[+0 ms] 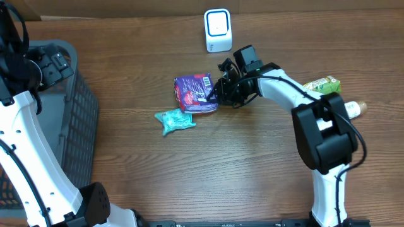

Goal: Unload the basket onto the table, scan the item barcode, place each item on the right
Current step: 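Reach the right gripper to the purple pouch and grasp it, then lift the purple pouch and hold it at the white scanner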

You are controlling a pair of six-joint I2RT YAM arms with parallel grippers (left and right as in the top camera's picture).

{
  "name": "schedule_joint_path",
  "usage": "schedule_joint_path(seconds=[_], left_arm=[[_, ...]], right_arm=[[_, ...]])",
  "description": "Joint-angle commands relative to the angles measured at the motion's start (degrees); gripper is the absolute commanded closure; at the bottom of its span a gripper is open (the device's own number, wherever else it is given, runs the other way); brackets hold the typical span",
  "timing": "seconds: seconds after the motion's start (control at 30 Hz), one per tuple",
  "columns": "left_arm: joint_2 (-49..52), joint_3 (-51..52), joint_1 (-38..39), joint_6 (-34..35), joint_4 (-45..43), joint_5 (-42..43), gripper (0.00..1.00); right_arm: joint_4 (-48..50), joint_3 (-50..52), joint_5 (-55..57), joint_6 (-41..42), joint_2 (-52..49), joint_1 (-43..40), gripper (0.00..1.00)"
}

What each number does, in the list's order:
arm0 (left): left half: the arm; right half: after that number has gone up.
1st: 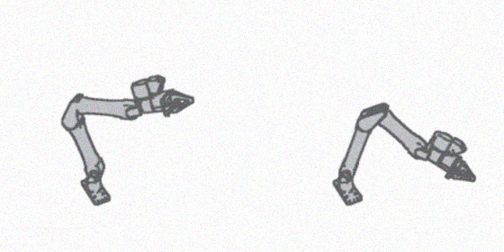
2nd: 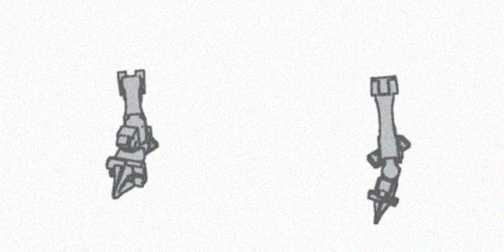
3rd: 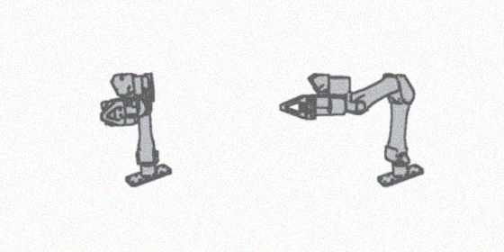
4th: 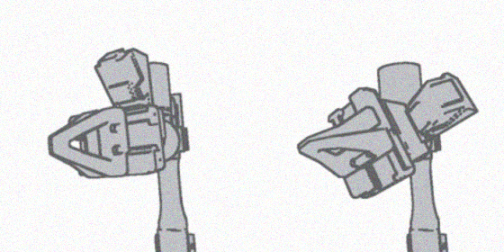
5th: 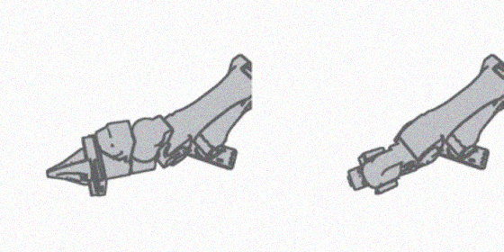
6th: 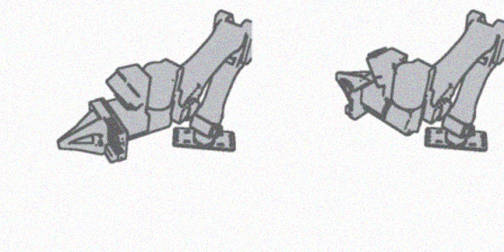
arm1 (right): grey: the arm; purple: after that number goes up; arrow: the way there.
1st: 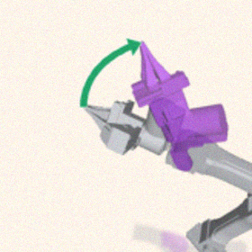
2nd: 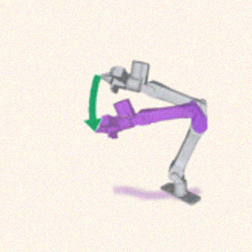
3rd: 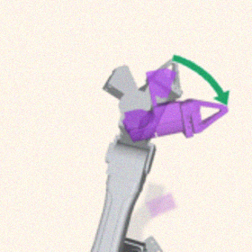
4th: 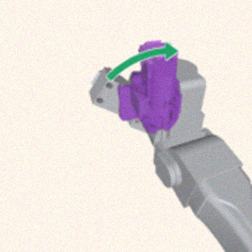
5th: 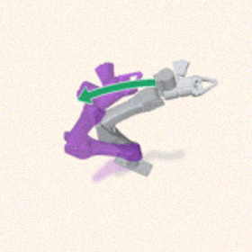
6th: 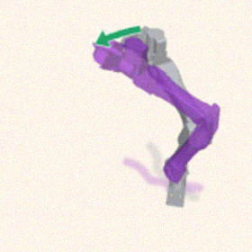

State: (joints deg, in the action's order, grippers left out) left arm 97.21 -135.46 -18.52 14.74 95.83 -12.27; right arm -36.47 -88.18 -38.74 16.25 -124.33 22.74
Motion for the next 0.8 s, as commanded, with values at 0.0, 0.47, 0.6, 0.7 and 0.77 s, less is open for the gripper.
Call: schedule_joint_path(seconds=[0.0,0.47,0.6,0.7,0.77], left_arm=[[0.39,0.09,-0.20,-0.61,-0.11,-0.33,0.00],[0.39,0.09,-0.20,-0.61,-0.09,-0.33,0.00],[0.39,0.09,-0.20,-0.61,-0.11,-0.33,0.00],[0.39,0.09,-0.20,-0.61,-0.11,-0.33,0.00],[0.39,0.09,-0.20,-0.61,-0.11,-0.33,0.01]], right_arm=[[-5.05,-1.07,7.30,-12.31,9.46,-0.42,0.76],[-13.31,-1.25,11.96,-11.23,15.45,0.09,0.42],[-4.22,-1.18,8.24,-0.48,14.80,4.79,0.42],[-2.14,-1.14,11.02,5.18,13.68,9.14,0.43],[-2.64,-1.14,13.35,7.61,12.61,11.87,0.49]])
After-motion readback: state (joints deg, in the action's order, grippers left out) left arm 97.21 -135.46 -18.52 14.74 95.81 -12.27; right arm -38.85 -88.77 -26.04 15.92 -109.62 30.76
